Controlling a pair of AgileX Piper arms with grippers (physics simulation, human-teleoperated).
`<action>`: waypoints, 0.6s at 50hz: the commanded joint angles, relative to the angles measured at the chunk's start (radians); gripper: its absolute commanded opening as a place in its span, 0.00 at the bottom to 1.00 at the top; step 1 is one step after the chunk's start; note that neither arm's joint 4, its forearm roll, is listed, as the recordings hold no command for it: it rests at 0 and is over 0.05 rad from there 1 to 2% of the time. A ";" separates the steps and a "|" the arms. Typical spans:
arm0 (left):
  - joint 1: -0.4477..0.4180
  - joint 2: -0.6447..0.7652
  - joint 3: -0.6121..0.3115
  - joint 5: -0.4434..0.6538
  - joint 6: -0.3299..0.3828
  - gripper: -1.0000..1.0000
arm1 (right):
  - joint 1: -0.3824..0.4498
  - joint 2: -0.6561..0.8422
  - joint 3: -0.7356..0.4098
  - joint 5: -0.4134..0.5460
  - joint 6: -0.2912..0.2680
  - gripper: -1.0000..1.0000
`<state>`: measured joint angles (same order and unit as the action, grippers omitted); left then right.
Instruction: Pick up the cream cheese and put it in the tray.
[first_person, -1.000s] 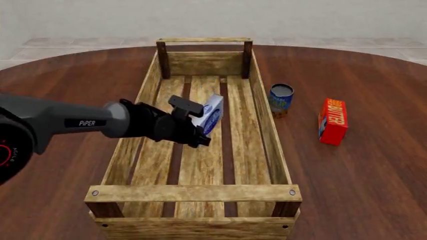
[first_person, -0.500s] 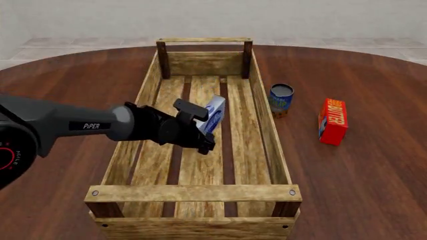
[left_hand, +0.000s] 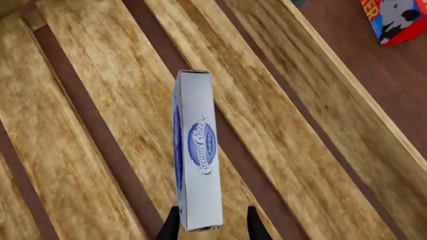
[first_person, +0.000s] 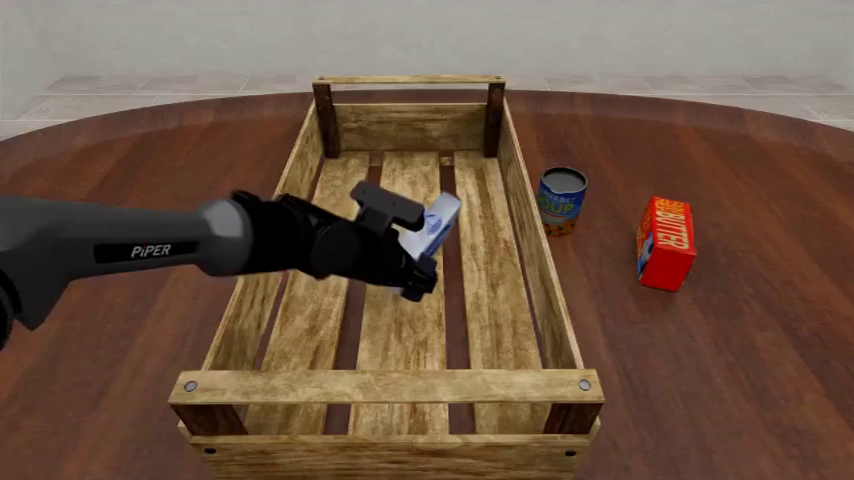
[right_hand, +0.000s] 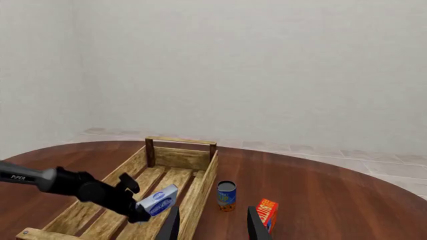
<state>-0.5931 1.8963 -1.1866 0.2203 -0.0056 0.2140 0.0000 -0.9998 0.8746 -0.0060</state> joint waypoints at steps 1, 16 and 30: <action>-0.005 -0.064 0.001 0.044 0.032 1.00 | 0.004 0.000 0.003 -0.002 0.001 1.00; -0.001 -0.122 0.007 0.073 0.052 1.00 | 0.008 0.000 0.002 0.000 0.000 1.00; -0.019 -0.207 0.016 0.121 0.060 1.00 | 0.015 0.000 0.008 -0.003 -0.002 1.00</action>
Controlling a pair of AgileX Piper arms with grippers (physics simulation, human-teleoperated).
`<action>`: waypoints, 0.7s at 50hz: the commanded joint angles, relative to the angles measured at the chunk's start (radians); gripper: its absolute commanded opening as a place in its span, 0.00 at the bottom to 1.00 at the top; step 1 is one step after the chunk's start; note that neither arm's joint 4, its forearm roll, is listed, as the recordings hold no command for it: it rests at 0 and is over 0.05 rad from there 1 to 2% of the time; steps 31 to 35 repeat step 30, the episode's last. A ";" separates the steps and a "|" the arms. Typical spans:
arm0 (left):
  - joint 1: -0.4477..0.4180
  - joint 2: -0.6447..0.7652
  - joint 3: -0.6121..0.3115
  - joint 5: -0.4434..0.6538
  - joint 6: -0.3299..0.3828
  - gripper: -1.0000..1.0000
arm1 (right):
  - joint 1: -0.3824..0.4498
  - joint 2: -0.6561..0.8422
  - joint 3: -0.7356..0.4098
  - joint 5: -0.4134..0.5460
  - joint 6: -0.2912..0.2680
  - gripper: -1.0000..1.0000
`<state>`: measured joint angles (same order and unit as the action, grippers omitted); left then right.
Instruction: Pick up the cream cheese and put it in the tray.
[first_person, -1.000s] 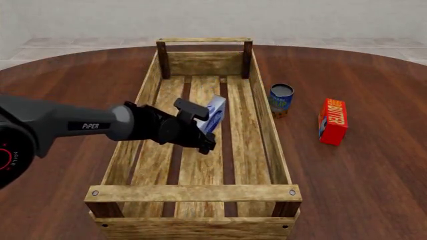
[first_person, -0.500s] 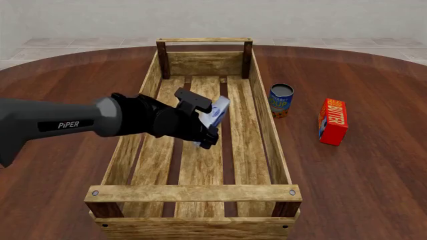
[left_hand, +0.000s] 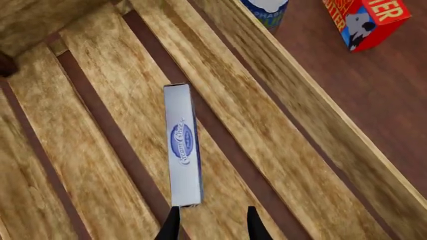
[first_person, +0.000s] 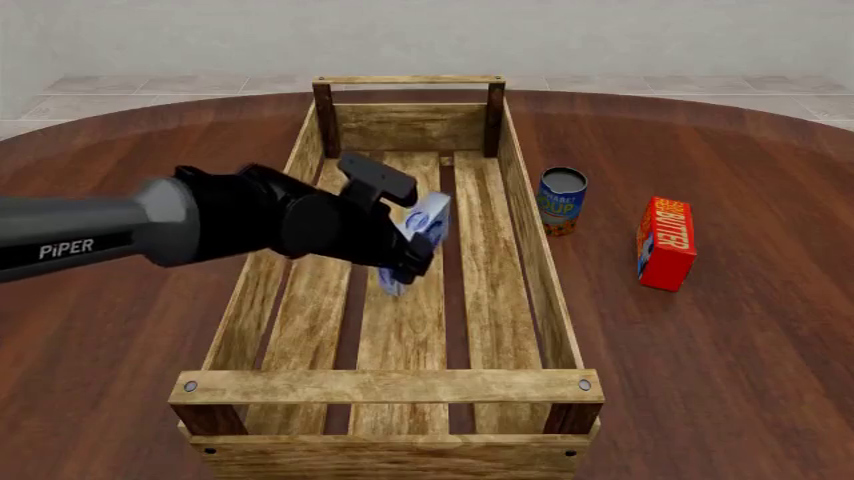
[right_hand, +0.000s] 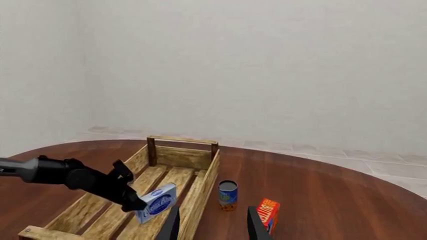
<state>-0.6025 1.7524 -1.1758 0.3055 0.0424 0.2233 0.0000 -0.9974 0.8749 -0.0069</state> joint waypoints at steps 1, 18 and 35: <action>-0.010 -0.071 0.004 0.042 0.012 1.00 | 0.006 0.000 0.006 -0.004 -0.001 1.00; -0.025 -0.160 0.033 0.076 0.015 1.00 | 0.015 0.000 0.025 -0.021 -0.004 1.00; -0.021 -0.277 0.093 0.101 0.011 1.00 | 0.022 0.000 0.041 -0.035 -0.005 1.00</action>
